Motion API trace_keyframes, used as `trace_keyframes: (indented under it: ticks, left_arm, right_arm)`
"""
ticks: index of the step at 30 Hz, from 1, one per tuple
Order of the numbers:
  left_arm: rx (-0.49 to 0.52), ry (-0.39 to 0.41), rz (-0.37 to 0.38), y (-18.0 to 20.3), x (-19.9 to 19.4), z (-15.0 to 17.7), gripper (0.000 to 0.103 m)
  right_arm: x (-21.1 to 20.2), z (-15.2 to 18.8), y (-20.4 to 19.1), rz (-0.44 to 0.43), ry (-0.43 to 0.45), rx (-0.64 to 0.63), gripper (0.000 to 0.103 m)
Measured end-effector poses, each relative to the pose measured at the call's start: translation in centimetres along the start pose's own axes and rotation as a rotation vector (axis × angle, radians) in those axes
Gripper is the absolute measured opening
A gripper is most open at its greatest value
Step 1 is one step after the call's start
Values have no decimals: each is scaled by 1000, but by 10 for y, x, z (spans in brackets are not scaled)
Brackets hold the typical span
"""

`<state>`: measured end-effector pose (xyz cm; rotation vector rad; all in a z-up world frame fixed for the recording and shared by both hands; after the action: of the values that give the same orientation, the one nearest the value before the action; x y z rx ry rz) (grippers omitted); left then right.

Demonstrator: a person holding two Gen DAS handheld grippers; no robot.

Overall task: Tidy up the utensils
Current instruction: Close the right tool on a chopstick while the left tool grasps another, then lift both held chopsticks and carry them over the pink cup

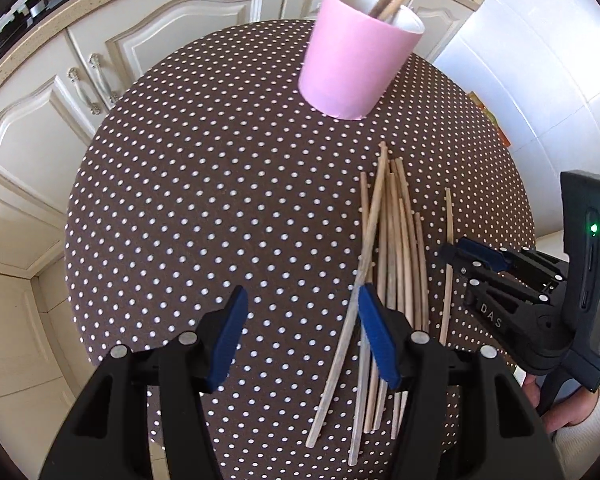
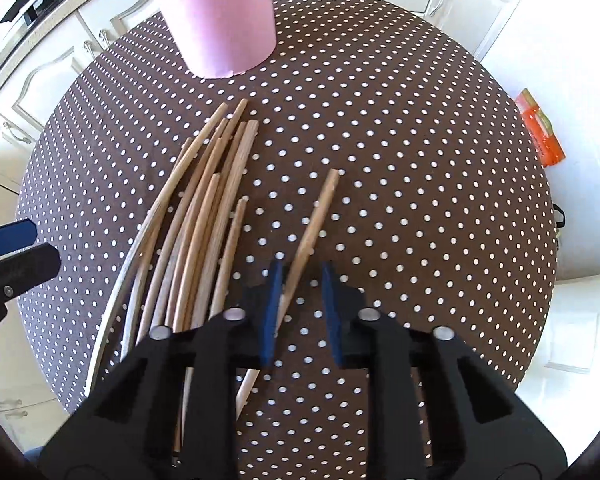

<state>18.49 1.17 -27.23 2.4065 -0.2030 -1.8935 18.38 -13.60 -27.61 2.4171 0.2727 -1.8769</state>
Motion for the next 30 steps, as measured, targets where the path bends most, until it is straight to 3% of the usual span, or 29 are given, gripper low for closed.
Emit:
trace_keyframes:
  ticks: [4, 8, 14, 21, 23, 27, 30]
  left_arm:
    - [36, -20, 13, 15, 9, -10, 57]
    - [68, -38, 7, 32, 21, -23, 57]
    - [97, -65, -46, 55, 42, -43, 57]
    - [123, -82, -107, 84, 68, -60, 57]
    - [103, -72, -81, 88, 71, -64, 56]
    - [89, -70, -84, 94, 76, -72, 7]
    - [28, -89, -30, 92, 80, -79, 7]
  right_arm:
    - [-5, 1, 21, -86, 14, 94, 7]
    - [-8, 4, 32, -152, 37, 144, 7]
    - [-14, 7, 57, -208, 40, 188, 7]
    - [-17, 5, 61, -224, 42, 199, 7]
    - [-13, 6, 62, -237, 41, 211, 7]
    - [-12, 7, 63, -248, 42, 227, 6]
    - [-13, 7, 63, -244, 42, 226, 6]
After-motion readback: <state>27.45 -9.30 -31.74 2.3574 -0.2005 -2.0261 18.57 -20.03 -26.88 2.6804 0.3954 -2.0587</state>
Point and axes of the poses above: each gripper's, at about its wrist camera, not at the fingertips, and x roughly the way its jaws point, y to its right, z to its underside, the point moved 1 cm from there along x, roughly the way its jaws point, and after that the axes turned 4 degrees about -z, right-handed, at the moved point
